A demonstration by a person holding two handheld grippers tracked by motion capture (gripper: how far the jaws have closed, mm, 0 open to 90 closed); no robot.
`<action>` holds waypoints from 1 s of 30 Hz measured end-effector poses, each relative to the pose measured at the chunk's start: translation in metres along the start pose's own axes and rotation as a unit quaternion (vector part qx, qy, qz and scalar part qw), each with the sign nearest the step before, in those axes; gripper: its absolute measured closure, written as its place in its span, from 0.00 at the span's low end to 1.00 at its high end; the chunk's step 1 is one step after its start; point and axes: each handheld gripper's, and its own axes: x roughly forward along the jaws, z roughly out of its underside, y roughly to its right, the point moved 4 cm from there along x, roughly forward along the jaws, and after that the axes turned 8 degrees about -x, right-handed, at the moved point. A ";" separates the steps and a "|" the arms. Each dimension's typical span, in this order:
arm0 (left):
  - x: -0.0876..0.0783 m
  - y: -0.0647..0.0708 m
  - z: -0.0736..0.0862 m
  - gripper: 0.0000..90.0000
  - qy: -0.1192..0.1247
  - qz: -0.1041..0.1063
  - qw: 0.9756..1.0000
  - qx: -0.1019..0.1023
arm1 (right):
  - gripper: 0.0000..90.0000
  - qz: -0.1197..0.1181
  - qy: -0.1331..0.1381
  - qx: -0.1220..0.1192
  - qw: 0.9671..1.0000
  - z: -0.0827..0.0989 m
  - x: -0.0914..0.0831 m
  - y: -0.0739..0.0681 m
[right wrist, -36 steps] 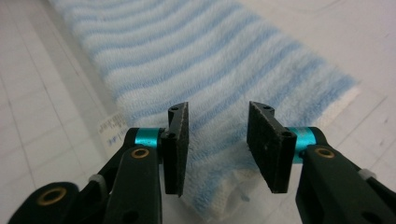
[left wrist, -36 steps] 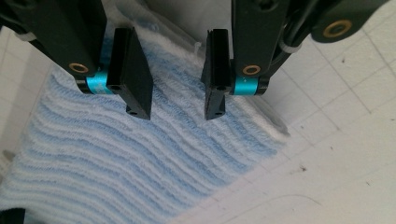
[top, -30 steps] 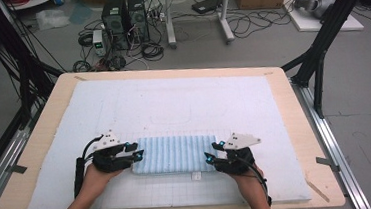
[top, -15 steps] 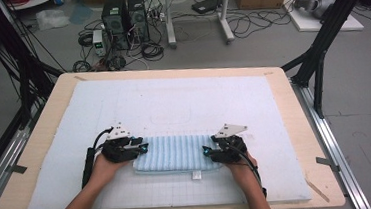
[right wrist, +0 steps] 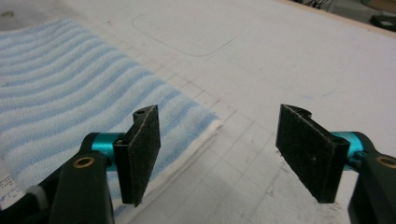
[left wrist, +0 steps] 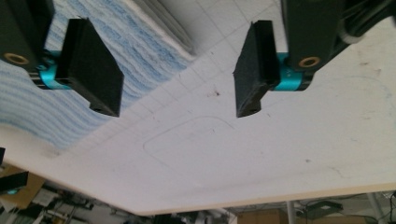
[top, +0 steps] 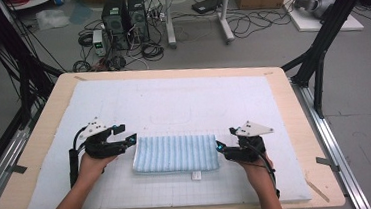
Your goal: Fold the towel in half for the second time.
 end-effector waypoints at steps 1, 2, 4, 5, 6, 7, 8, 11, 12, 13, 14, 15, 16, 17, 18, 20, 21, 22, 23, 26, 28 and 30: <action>-0.001 -0.002 -0.001 0.26 0.002 -0.004 1.000 -0.001 | 0.28 0.006 0.005 0.000 1.000 0.000 -0.003 0.001; -0.003 -0.002 -0.001 0.21 0.007 -0.001 1.000 -0.003 | 0.24 0.015 0.009 0.001 1.000 0.000 -0.006 0.003; -0.007 -0.003 -0.003 0.20 0.014 0.002 1.000 -0.002 | 0.16 0.031 0.016 0.006 0.999 -0.001 -0.011 0.005; -0.008 -0.003 -0.004 0.20 0.020 0.003 1.000 -0.001 | 0.13 0.041 0.019 0.006 0.999 0.000 -0.013 0.006; -0.010 -0.003 -0.005 0.20 0.022 0.004 1.000 0.003 | 0.13 0.044 0.020 0.007 0.999 0.000 -0.015 0.007; -0.012 -0.004 -0.006 0.20 0.028 0.003 1.000 0.007 | 0.13 0.044 0.027 0.003 0.999 0.001 -0.017 0.007; -0.014 -0.004 -0.007 0.20 0.032 0.005 0.999 0.011 | 0.13 0.047 0.030 -0.001 0.998 0.001 -0.019 0.007; -0.019 -0.006 -0.010 0.20 0.045 0.006 0.999 0.012 | 0.13 0.050 0.036 0.004 0.998 0.003 -0.026 0.011; -0.020 -0.007 -0.010 0.20 0.046 0.003 0.999 0.013 | 0.13 0.052 0.039 0.006 0.998 0.004 -0.028 0.013; -0.021 -0.007 -0.010 0.20 0.046 0.003 0.999 0.013 | 0.13 0.055 0.040 0.009 0.998 0.005 -0.030 0.014; -0.023 -0.008 -0.009 0.20 0.046 0.002 0.999 0.014 | 0.13 0.056 0.041 0.009 0.998 0.006 -0.031 0.015; -0.024 -0.009 -0.009 0.20 0.048 0.001 0.999 0.013 | 0.13 0.059 0.038 0.011 0.997 0.006 -0.033 0.015; -0.025 -0.009 -0.009 0.21 0.048 0.000 0.999 0.013 | 0.13 0.061 0.040 0.009 0.997 0.007 -0.034 0.016; -0.025 -0.010 -0.008 0.21 0.048 -0.002 0.999 0.013 | 0.13 0.064 0.038 0.007 0.997 0.007 -0.035 0.016; -0.026 -0.011 -0.008 0.21 0.047 -0.002 0.999 0.013 | 0.13 0.064 0.038 0.011 0.997 0.007 -0.037 0.016; -0.027 -0.012 -0.007 0.21 0.046 -0.004 0.999 0.014 | 0.13 0.068 0.041 0.012 0.997 0.007 -0.039 0.017; -0.028 -0.012 -0.006 0.21 0.046 -0.004 0.999 0.015 | 0.13 0.071 0.041 0.011 0.997 0.008 -0.039 0.018; -0.029 -0.012 -0.006 0.21 0.048 -0.006 0.999 0.013 | 0.13 0.073 0.039 0.014 0.996 0.008 -0.040 0.018; -0.029 -0.012 -0.006 0.21 0.049 -0.005 0.999 0.014 | 0.13 0.078 0.037 0.011 0.996 0.008 -0.041 0.018; -0.031 -0.012 -0.007 0.22 0.052 -0.005 0.999 0.016 | 0.13 0.084 0.039 0.012 0.996 0.008 -0.045 0.019; -0.032 -0.012 -0.006 0.22 0.051 -0.006 0.999 0.019 | 0.13 0.086 0.041 0.013 0.995 0.008 -0.046 0.020; -0.033 -0.012 -0.006 0.22 0.051 -0.006 0.999 0.018 | 0.13 0.087 0.042 0.018 0.995 0.008 -0.046 0.021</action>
